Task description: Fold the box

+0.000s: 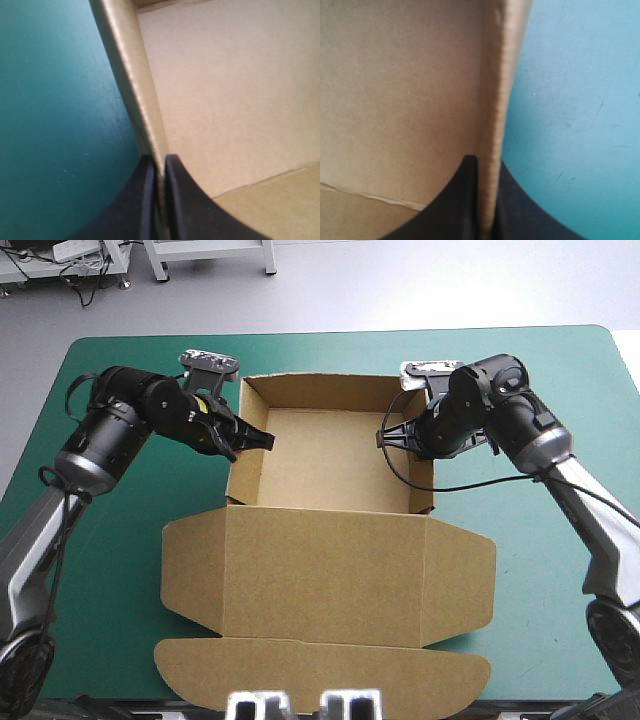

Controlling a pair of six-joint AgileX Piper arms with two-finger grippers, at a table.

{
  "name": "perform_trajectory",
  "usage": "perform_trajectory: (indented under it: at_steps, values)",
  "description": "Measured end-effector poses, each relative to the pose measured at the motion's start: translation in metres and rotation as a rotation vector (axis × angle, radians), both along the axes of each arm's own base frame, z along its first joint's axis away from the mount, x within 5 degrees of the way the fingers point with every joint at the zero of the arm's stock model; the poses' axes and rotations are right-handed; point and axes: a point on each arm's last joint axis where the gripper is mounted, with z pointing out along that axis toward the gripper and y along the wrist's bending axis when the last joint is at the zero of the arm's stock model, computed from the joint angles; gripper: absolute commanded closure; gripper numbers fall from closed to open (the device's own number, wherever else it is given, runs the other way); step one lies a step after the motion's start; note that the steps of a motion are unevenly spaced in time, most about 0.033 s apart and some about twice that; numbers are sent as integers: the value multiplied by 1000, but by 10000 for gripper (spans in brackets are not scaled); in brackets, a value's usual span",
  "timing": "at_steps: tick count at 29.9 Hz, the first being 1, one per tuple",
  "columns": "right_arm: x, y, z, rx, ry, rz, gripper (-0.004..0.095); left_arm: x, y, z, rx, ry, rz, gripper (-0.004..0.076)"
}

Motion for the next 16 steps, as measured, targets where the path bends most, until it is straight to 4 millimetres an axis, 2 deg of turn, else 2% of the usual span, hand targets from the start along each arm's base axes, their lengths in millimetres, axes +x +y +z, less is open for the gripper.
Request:
perform_trajectory:
  at_steps: [5, 10, 16]
  values:
    - [23, 2, -33, -36, 76, -23, 909, 26, -11, -38, 43, 88, 7, 734]
    - [42, -1, -52, -46, 102, -46, 909, 48, -20, -70, 57, 121, 15, 734]
    - [53, 0, -65, -61, 122, -29, 909, 62, -25, -84, 57, 116, 22, 734]
